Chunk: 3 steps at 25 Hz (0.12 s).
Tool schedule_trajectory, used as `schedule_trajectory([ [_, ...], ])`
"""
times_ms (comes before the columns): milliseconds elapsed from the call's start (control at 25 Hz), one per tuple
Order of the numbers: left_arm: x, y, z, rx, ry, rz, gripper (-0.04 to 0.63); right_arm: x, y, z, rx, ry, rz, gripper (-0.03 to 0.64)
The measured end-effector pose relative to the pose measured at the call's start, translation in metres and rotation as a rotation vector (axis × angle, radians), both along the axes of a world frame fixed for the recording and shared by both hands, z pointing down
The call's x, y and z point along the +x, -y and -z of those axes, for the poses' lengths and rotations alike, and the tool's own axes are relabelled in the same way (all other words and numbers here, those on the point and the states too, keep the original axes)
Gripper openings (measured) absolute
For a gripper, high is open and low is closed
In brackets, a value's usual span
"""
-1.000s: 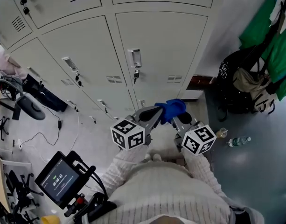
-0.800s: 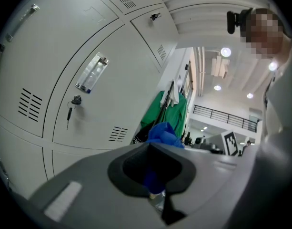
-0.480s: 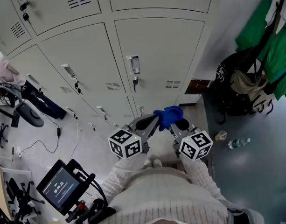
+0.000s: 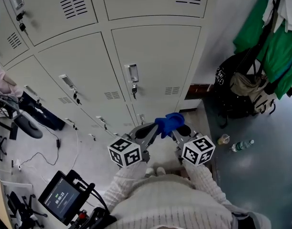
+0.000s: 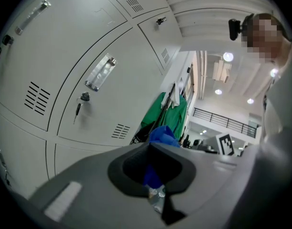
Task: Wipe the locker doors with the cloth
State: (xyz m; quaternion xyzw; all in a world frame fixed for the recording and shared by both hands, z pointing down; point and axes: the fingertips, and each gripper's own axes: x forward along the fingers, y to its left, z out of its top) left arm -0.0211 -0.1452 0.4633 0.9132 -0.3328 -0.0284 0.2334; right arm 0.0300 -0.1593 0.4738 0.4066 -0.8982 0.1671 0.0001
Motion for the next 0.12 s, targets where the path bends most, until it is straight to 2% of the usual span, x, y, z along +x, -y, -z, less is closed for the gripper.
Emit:
schedule_trajectory([
  [120, -0.0010, -0.0012, -0.0025, -0.009, 0.000, -0.004, 0.006, 0.0009, 0.0004, -0.0049, -0.016, -0.011, -0.004, 0.052],
])
